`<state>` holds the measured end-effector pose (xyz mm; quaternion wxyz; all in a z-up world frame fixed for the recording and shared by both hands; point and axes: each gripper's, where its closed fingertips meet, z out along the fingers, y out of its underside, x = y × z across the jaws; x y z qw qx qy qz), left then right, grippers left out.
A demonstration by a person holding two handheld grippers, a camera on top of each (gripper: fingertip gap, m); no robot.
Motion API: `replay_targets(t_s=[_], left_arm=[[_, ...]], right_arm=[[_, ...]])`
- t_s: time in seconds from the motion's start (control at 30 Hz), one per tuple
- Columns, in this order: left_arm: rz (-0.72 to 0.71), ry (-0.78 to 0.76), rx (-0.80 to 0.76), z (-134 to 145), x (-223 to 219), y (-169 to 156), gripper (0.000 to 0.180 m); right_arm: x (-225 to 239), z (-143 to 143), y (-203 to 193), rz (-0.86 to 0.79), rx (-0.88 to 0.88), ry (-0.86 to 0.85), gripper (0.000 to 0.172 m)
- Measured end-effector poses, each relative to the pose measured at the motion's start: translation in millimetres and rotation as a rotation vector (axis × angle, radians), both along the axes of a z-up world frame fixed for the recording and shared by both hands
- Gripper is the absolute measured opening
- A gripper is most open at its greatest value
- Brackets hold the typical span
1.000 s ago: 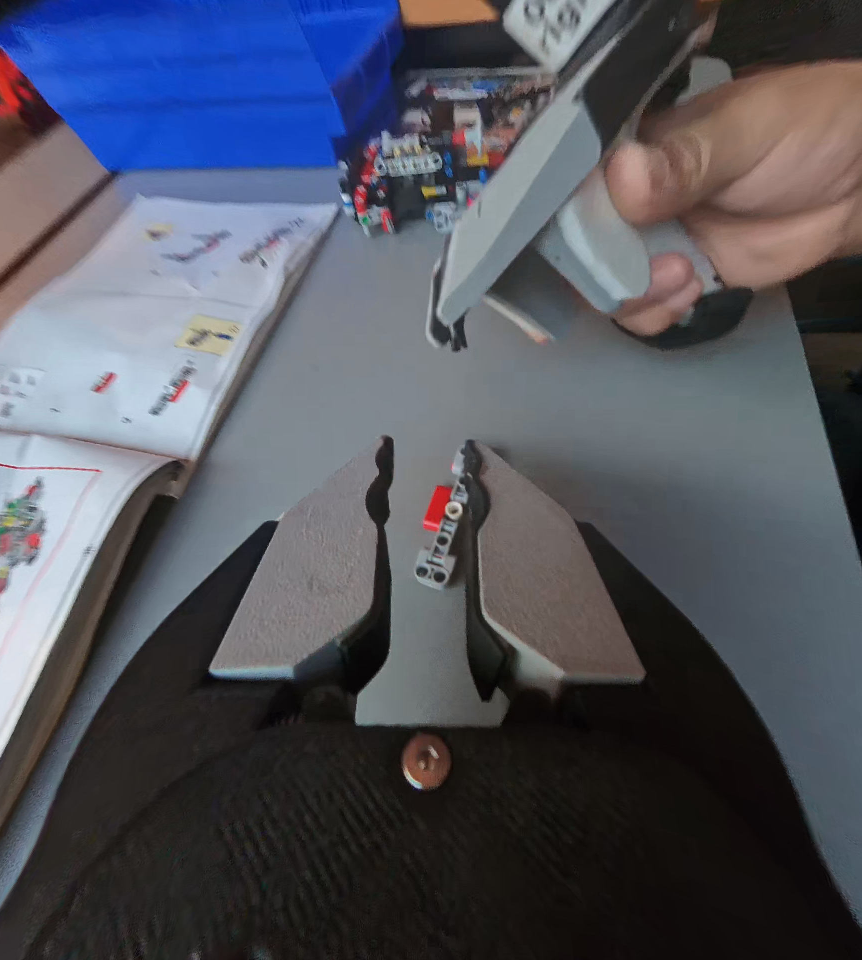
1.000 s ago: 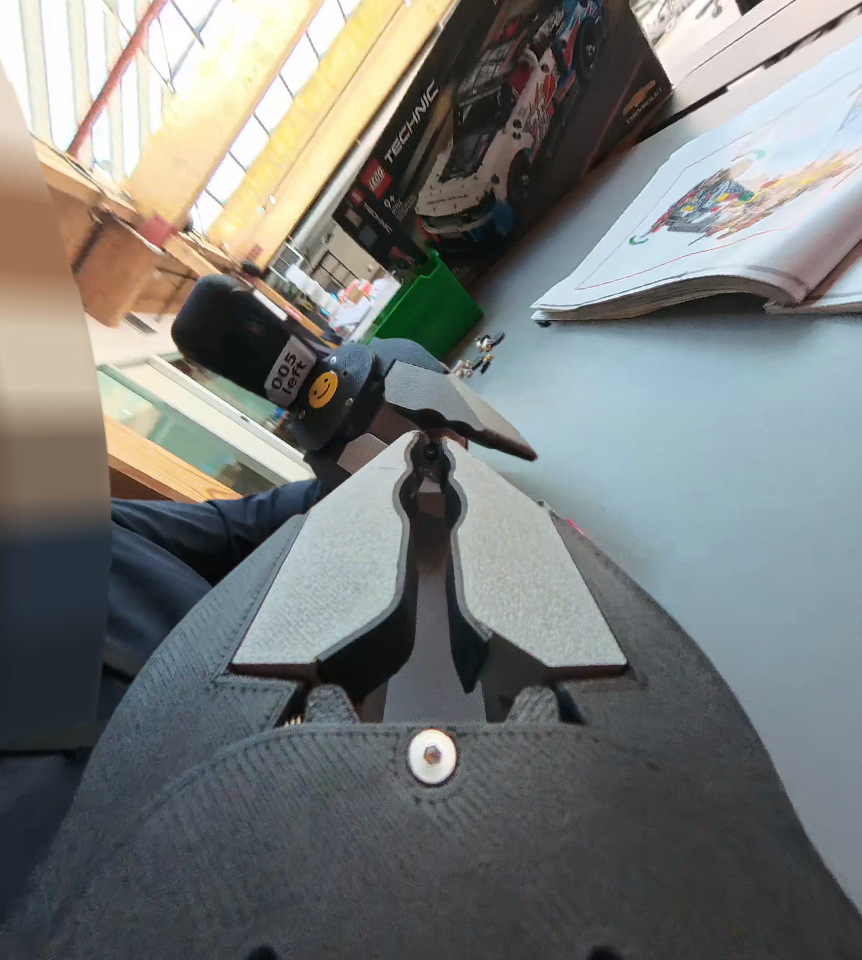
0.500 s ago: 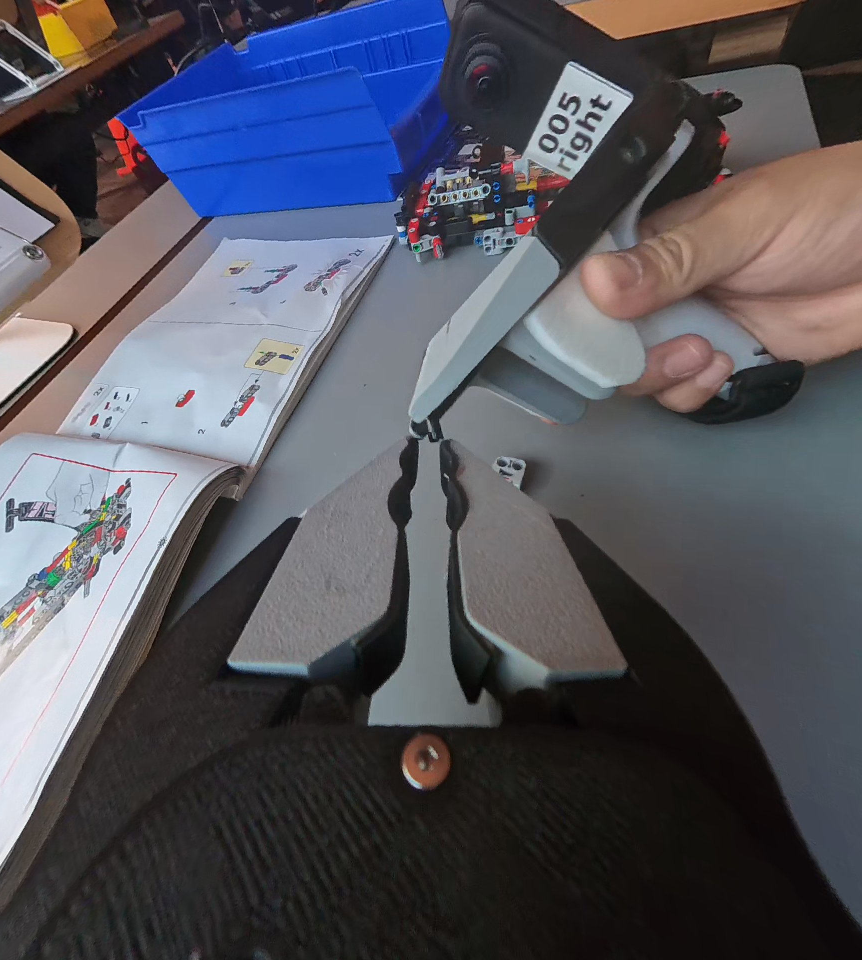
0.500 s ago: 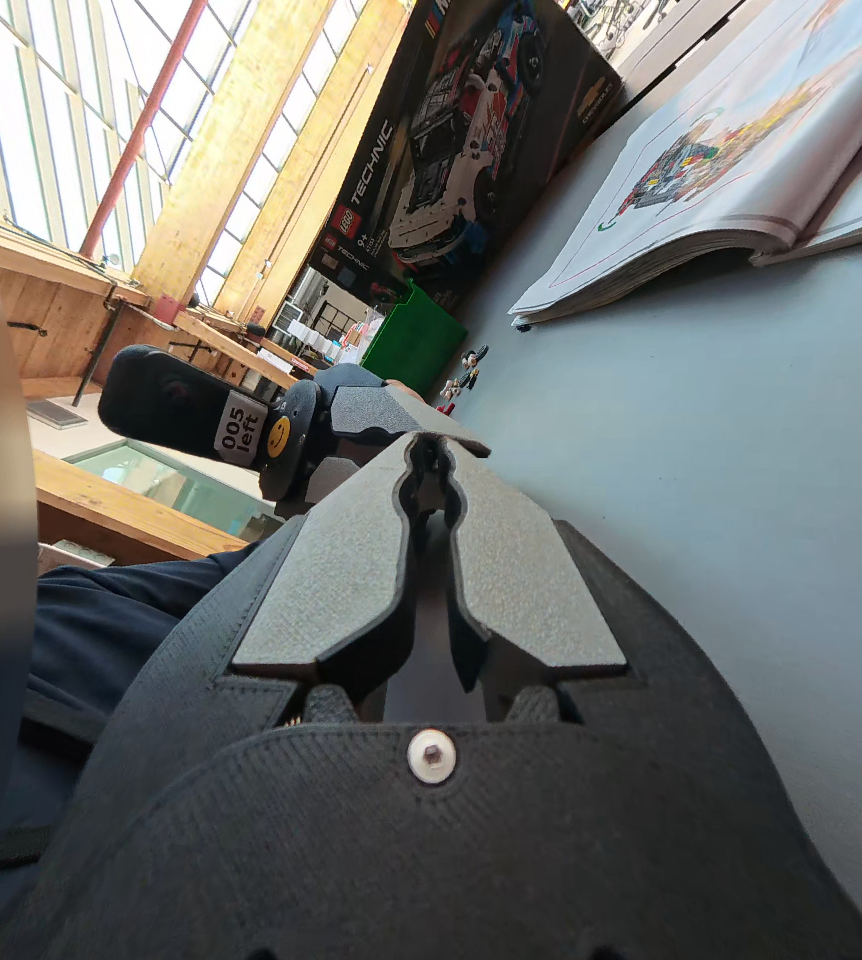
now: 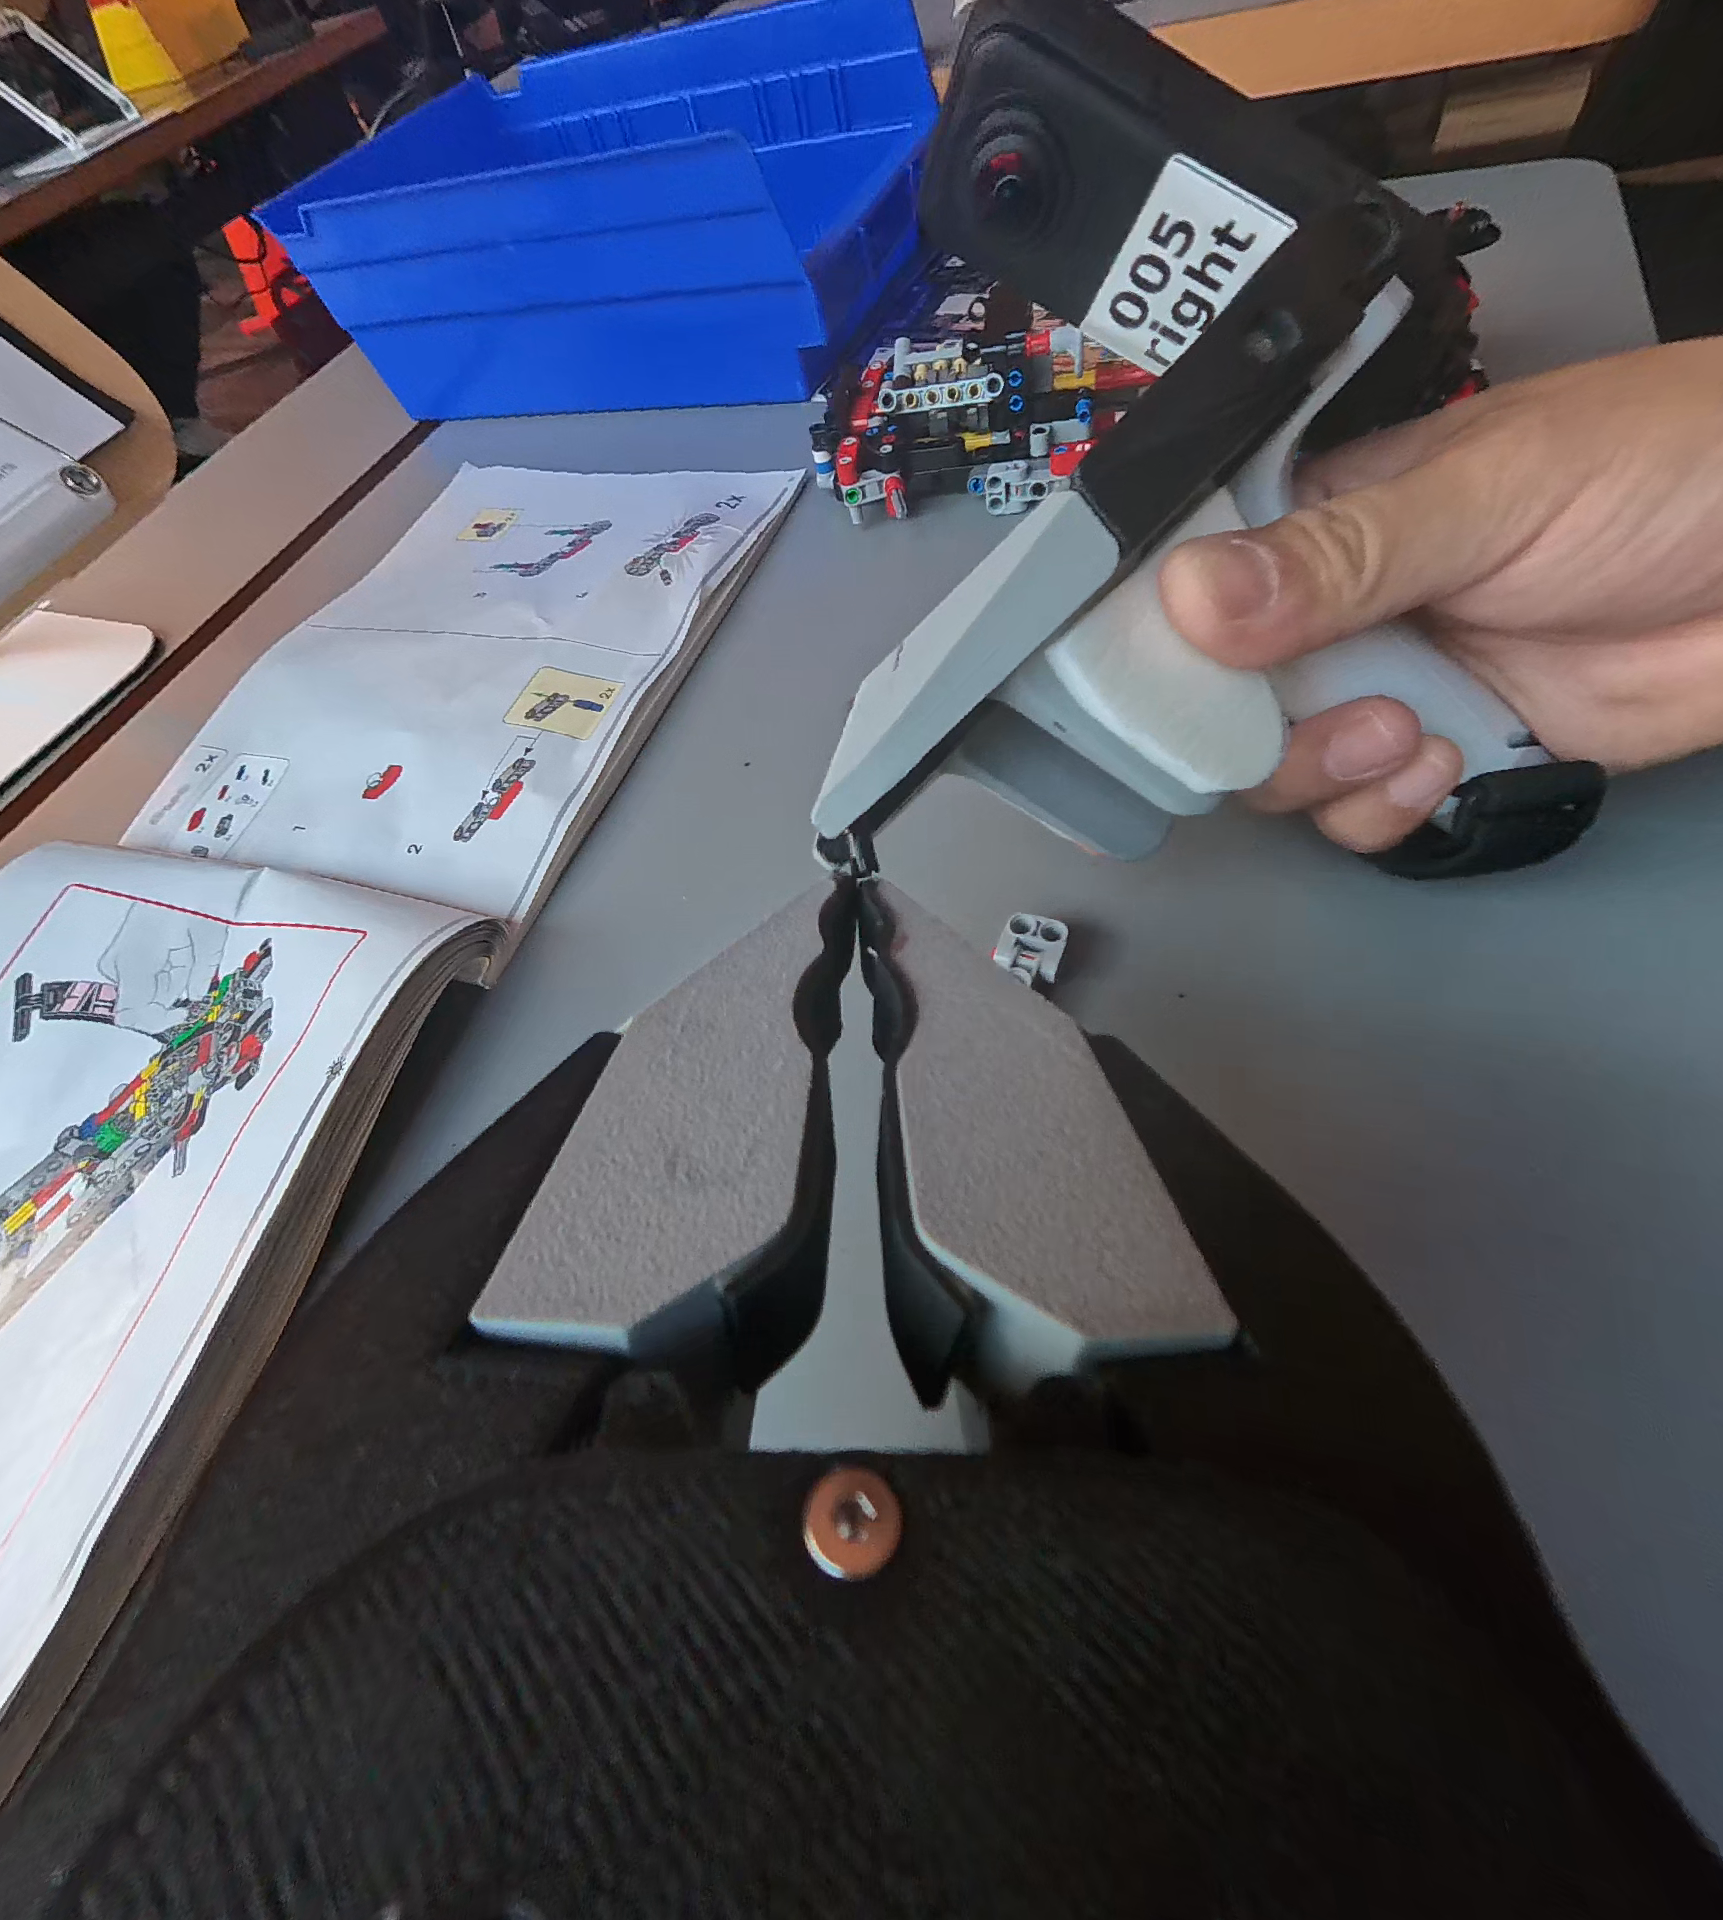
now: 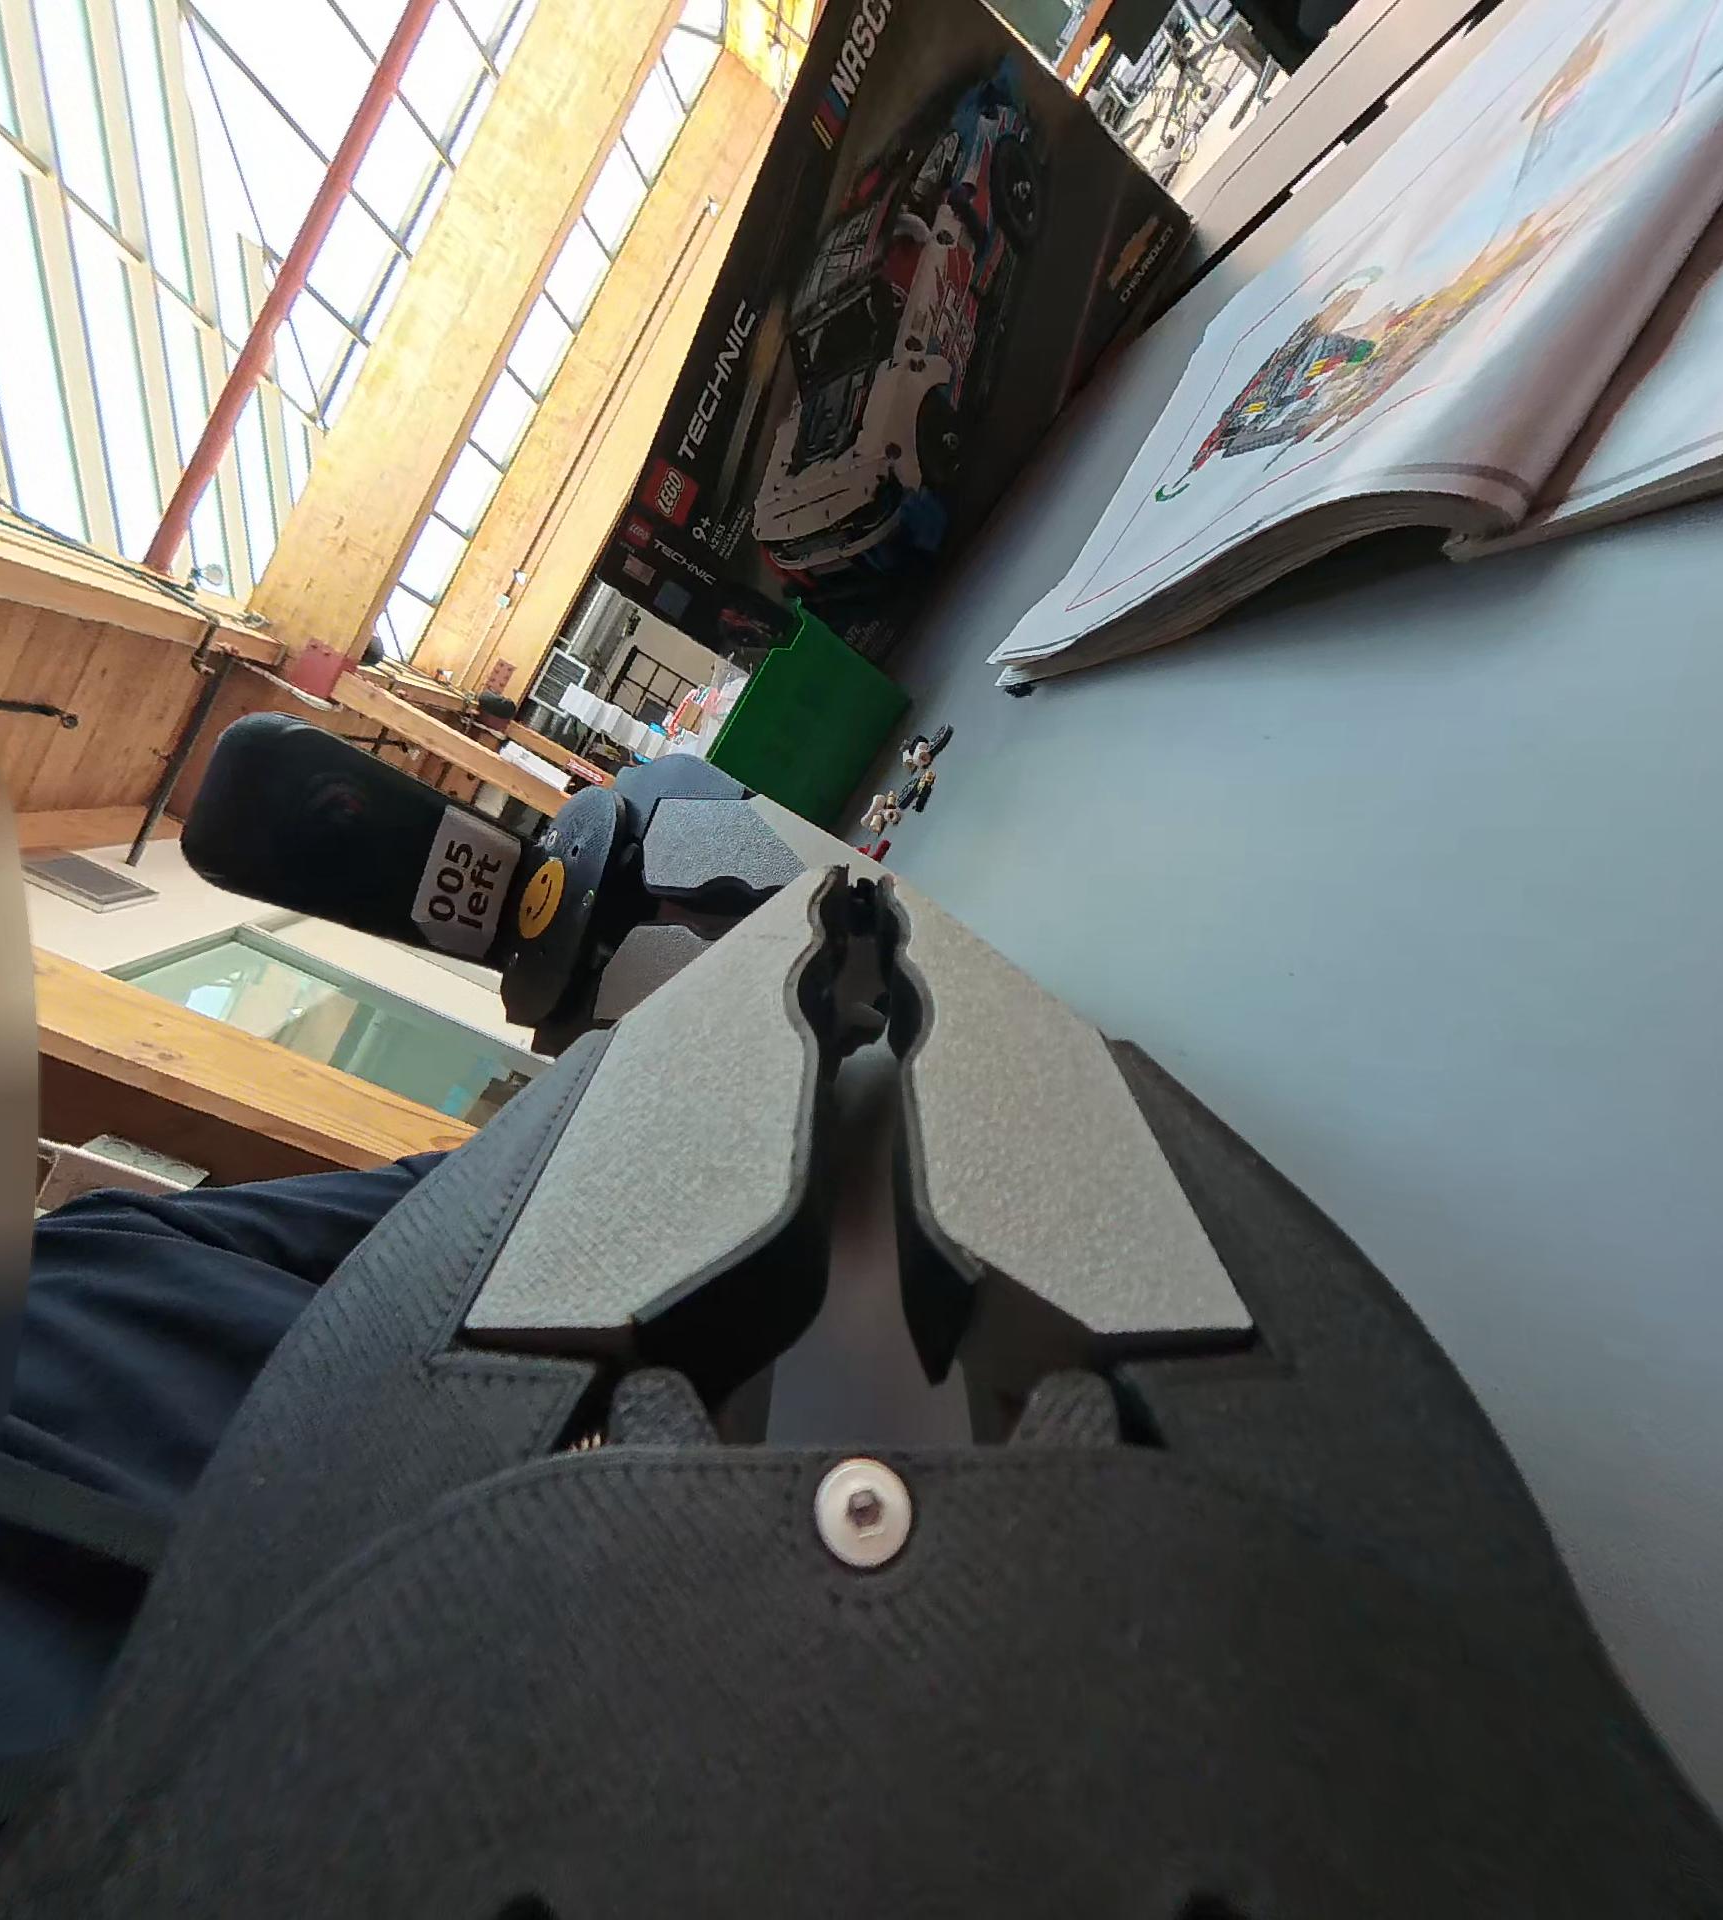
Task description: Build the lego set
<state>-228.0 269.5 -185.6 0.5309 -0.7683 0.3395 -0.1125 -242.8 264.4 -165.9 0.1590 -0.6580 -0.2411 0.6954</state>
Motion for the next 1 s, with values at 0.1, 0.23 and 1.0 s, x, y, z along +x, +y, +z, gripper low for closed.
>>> replay_targets(t_s=[0.1,0.23,1.0], left_arm=[[-0.001,-0.018,-0.01,0,-1,0,0.0],[-0.001,-0.021,-0.005,1,-2,0,0.0],[0.042,-0.025,0.048,9,-4,3,0.006]], right_arm=[[-1,1,0,0.0,-0.015,0.007,0.001],[-2,4,-2,0.014,-0.049,0.031,0.001],[-3,4,1,-0.051,0.008,0.03,0.002]])
